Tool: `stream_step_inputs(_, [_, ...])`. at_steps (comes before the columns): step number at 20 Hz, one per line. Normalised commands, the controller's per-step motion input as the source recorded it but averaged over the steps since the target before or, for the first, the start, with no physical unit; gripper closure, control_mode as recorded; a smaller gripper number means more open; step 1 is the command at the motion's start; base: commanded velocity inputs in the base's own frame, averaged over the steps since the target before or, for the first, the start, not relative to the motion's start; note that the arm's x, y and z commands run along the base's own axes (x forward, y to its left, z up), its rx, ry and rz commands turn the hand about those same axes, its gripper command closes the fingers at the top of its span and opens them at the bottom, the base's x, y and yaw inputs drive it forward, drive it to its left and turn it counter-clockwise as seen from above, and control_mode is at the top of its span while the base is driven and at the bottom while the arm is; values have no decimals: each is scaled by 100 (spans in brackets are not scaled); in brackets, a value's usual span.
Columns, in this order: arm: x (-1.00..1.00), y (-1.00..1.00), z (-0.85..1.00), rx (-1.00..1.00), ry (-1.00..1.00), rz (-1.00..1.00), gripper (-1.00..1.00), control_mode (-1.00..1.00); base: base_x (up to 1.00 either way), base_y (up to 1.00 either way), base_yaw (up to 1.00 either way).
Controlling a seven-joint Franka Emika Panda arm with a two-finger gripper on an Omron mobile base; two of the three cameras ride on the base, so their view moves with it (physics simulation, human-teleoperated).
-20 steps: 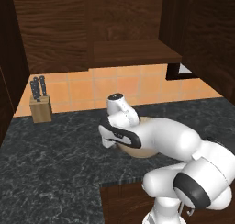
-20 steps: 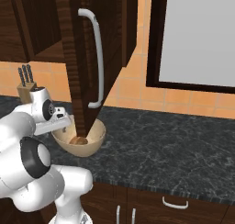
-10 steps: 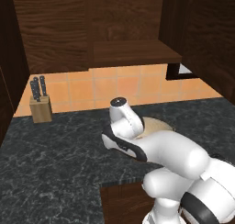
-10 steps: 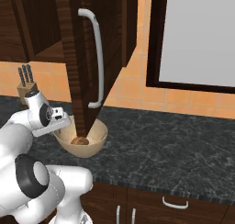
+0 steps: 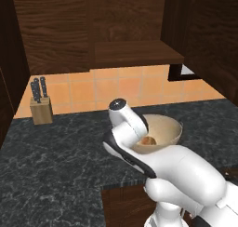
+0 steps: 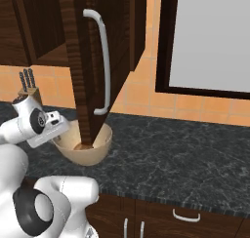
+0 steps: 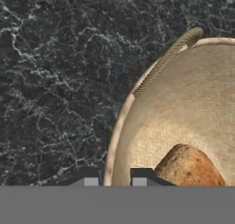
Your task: Open the cabinet, pick up the bread from the cabinet and place it in the basket. Then move the basket to the dining counter.
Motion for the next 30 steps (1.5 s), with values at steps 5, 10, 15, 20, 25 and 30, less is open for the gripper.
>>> stream_step_inputs(5, [-40, 13, 93, -26, 9, 15, 100, -100, 0, 0, 0])
stream_step_inputs(10, [-55, 0, 90, 7, 0, -1, 100, -100, 0, 0, 0])
stream_step_inputs(15, [-89, 0, 76, 19, 0, -11, 100, -100, 0, 0, 0])
stream_step_inputs(20, [-65, 3, 31, 15, -5, 0, 100, -100, 0, 0, 0])
stream_step_inputs(25, [-13, -5, -1, 8, -19, 0, 100, -100, 0, 0, 0])
stream_step_inputs(30, [0, -4, -4, 0, -1, 0, 100, -100, 0, 0, 0])
